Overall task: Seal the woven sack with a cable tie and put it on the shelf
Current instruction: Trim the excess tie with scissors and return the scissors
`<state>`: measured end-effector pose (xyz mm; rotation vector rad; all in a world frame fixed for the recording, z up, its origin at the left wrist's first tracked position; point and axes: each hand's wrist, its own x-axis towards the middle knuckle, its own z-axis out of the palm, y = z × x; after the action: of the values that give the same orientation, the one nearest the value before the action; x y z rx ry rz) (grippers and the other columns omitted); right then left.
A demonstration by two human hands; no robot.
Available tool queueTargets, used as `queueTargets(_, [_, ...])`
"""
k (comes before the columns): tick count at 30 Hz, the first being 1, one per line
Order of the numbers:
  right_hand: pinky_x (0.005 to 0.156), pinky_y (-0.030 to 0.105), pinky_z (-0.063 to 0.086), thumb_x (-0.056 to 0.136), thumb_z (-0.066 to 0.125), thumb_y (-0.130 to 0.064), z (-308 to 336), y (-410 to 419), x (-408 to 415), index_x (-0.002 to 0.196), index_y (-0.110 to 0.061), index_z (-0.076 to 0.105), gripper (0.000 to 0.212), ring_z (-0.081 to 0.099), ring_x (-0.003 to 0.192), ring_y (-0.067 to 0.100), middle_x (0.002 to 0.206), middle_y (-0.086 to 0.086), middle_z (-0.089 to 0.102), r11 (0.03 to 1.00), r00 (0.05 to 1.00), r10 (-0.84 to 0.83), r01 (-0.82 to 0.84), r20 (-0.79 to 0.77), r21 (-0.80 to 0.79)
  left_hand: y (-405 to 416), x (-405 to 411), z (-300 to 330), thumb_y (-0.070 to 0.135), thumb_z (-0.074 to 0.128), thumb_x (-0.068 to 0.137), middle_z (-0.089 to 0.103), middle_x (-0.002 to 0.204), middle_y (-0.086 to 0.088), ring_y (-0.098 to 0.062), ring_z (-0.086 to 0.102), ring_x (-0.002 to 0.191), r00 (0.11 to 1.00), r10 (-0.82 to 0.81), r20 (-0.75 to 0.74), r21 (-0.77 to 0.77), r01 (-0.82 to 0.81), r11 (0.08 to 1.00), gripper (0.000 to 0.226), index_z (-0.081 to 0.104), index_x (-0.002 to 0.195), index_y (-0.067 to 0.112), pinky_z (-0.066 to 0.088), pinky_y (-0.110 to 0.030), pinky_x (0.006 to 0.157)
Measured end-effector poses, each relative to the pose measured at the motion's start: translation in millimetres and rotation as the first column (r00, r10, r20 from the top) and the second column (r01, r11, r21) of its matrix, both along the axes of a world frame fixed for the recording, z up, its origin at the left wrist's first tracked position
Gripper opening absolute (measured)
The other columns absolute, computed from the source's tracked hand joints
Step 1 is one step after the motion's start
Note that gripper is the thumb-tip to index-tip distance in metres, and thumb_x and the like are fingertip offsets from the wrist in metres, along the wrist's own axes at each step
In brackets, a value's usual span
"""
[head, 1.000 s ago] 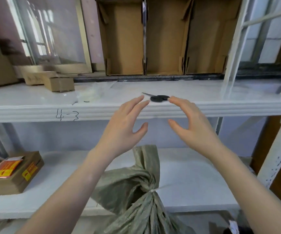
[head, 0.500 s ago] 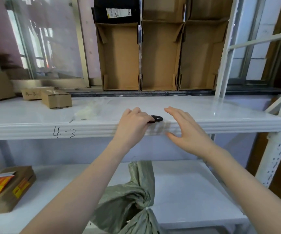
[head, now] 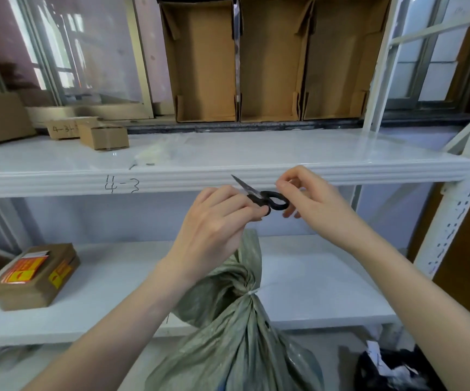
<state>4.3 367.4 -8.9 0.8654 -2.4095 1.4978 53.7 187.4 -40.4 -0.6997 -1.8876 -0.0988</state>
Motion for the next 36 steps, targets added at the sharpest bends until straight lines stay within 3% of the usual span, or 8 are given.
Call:
queueTargets(5, [0.065,0.028,0.048,0.089,0.050,-0.045,-22.3,2.0,14.6,0.095,-0.008,0.060,0.038,0.064,0.061,0.016,0.078,0.007,0.074,0.983,0.930,0.053,-0.112,0.363,0.144,5.8,16.3,-25.5,-0.015,0.066,0.070,0.073,0.085,0.003,-0.017,0.048,0.078,0.999,0.003,0.041,-0.053,0.000,0.999,0.032,0.075,0.088,0.010,0.024,-0.024,0.066])
queueTargets(10, [0.071,0.029,0.048,0.090,0.055,-0.029,-57.3,4.2,15.7,0.089,-0.007,0.067,0.025,0.065,0.064,0.018,0.072,0.002,0.069,0.983,0.866,0.182,-0.148,0.465,-0.109,6.6,15.5,-58.3,0.004,0.071,0.079,0.071,0.089,0.005,-0.015,0.050,0.082,0.987,-0.041,0.152,-0.049,0.049,0.998,0.020,0.074,0.095,0.015,0.028,-0.025,0.067])
queueTargets(15, [0.072,0.029,0.050,0.092,0.052,-0.017,-95.5,3.9,15.2,0.098,0.001,0.064,0.022,0.062,0.075,0.024,0.088,0.019,0.068,0.971,0.882,0.203,-0.125,0.426,-0.205,6.1,12.8,-95.2,0.051,0.061,0.082,0.056,0.095,0.007,-0.012,0.051,0.085,0.897,-0.008,0.442,0.238,-0.108,0.965,0.036,0.055,0.107,0.025,0.039,-0.026,0.074])
queueTargets(20, [0.084,0.054,0.048,0.090,0.054,-0.007,-131.2,-1.1,15.0,0.091,0.011,0.060,0.019,0.055,0.079,0.028,0.094,0.046,0.056,0.963,0.924,0.143,-0.047,0.355,-0.267,22.1,11.4,-115.1,0.028,0.063,0.088,0.066,0.082,0.008,-0.005,0.054,0.070,0.719,-0.259,0.645,0.605,-0.274,0.748,0.018,0.069,0.105,0.025,0.038,-0.007,0.064])
queueTargets(24, [0.077,0.054,0.047,0.082,0.063,-0.022,-155.0,-9.3,11.7,0.081,0.002,0.062,0.024,0.059,0.073,0.033,0.081,0.032,0.064,0.972,0.964,0.069,-0.006,0.258,-0.236,35.6,3.5,-120.0,0.037,0.060,0.088,0.065,0.087,-0.003,-0.012,0.066,0.074,0.657,-0.388,0.647,0.698,-0.304,0.648,0.014,0.070,0.081,0.030,0.049,-0.020,0.071])
queueTargets(28, [0.068,0.040,0.044,0.082,0.065,-0.018,-167.9,-14.0,6.0,0.075,-0.006,0.058,0.015,0.052,0.070,0.026,0.071,0.013,0.060,0.967,0.980,0.021,0.030,0.196,-0.254,44.9,-1.5,-124.4,0.049,0.061,0.081,0.066,0.093,-0.005,-0.010,0.062,0.080,0.639,-0.414,0.648,0.731,-0.370,0.573,0.023,0.073,0.084,0.029,0.047,-0.023,0.076])
queueTargets(30, [0.069,0.033,0.041,0.083,0.065,-0.017,-172.8,-17.6,6.9,0.078,-0.007,0.058,0.013,0.050,0.070,0.013,0.073,0.003,0.060,0.965,0.985,-0.004,0.049,0.175,-0.256,47.3,-3.9,-125.6,0.050,0.061,0.082,0.068,0.086,-0.002,-0.012,0.062,0.080,0.655,-0.428,0.623,0.763,-0.385,0.520,0.027,0.074,0.080,0.026,0.046,-0.027,0.075])
queueTargets(36, [0.083,0.036,0.045,0.075,0.065,-0.035,-168.9,-12.8,4.9,0.087,-0.021,0.058,0.020,0.062,0.088,0.014,0.089,-0.001,0.068,0.976,0.970,0.099,-0.050,0.224,-0.214,41.3,-12.3,-124.5,0.036,0.061,0.090,0.075,0.086,-0.011,-0.016,0.068,0.084,0.614,-0.590,0.524,0.851,-0.349,0.393,0.027,0.076,0.083,0.015,0.053,-0.036,0.082])
